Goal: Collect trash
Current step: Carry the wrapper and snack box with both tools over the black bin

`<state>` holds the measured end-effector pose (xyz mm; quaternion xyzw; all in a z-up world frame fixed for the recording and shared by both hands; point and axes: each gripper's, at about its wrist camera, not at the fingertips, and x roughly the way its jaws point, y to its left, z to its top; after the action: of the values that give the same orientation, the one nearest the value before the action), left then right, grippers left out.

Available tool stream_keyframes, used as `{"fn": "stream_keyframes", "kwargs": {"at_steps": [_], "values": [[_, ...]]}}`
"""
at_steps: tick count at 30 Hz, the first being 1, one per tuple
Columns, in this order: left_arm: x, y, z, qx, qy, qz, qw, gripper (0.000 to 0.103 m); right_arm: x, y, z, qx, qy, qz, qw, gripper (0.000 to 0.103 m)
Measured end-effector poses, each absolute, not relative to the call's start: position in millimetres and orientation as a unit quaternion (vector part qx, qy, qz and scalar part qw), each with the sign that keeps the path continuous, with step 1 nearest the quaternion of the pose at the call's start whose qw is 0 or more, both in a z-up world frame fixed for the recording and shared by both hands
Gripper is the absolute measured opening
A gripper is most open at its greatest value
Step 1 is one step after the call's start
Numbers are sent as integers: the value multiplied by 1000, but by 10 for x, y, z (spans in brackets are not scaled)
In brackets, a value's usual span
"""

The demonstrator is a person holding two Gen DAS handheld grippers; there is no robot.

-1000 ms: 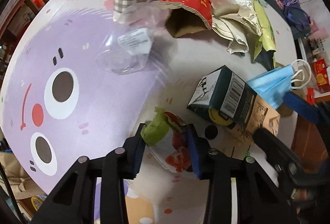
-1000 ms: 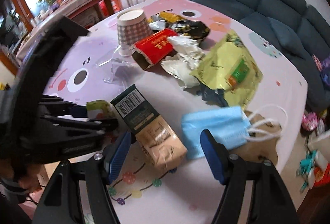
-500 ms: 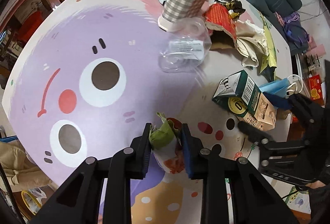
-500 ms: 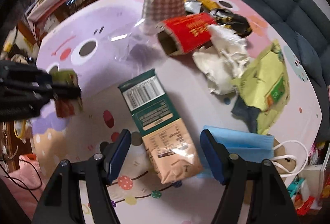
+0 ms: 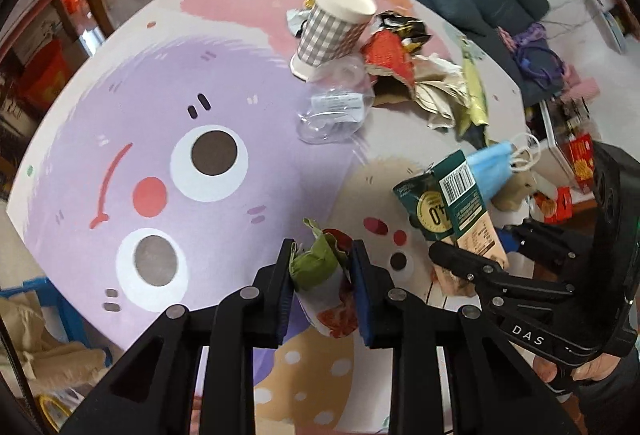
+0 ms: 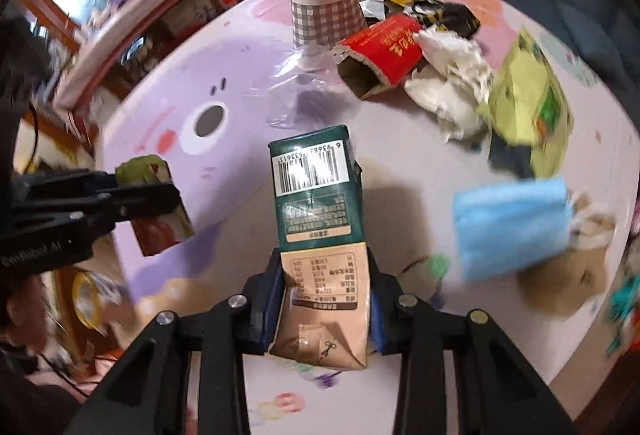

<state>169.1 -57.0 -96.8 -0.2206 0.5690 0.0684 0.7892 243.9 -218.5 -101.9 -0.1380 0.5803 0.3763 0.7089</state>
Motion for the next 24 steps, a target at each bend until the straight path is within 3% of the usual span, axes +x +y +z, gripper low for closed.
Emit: {"fn": "stream_keyframes", "kwargs": {"at_steps": [13, 24], "values": [[902, -291, -561, -143, 550, -41, 821, 24, 1390, -2123, -728, -9, 593, 291, 751, 36], [81, -5, -426, -47, 537, -190, 821, 24, 62, -1806, -560, 98, 553, 147, 814, 36]]}}
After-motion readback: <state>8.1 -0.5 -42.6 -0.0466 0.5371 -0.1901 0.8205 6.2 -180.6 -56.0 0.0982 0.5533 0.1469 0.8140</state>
